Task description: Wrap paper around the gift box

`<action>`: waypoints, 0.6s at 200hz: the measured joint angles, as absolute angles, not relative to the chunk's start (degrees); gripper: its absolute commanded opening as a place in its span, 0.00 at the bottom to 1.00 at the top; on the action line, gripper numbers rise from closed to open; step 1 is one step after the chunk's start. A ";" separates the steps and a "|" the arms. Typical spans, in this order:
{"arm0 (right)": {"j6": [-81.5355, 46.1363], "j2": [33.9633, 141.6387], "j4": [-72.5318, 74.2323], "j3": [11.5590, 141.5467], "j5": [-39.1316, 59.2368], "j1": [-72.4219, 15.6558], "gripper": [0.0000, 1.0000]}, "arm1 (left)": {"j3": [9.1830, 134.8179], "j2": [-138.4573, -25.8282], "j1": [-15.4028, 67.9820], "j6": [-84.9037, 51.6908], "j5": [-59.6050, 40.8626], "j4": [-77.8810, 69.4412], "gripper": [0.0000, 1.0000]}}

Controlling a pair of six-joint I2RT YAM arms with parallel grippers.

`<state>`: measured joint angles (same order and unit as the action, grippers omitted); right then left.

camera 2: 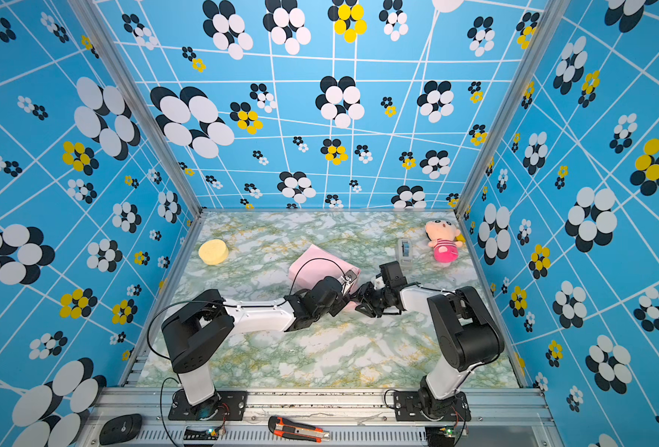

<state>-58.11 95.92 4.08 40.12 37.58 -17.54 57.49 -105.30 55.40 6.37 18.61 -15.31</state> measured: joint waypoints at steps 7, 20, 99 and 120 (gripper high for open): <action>-59.42 95.98 6.28 39.46 37.41 -17.61 0.50 | 57.41 -105.16 55.37 6.37 18.52 -15.35 0.58; -61.52 96.05 10.02 38.28 36.73 -17.63 0.49 | 57.36 -105.01 55.22 6.37 18.13 -15.33 0.58; -64.93 96.71 25.26 34.96 31.38 -16.91 0.49 | 57.30 -104.77 54.89 5.91 17.28 -15.29 0.58; -63.88 97.21 27.05 35.03 31.59 -15.68 0.49 | 57.17 -104.73 54.83 5.91 17.08 -15.35 0.58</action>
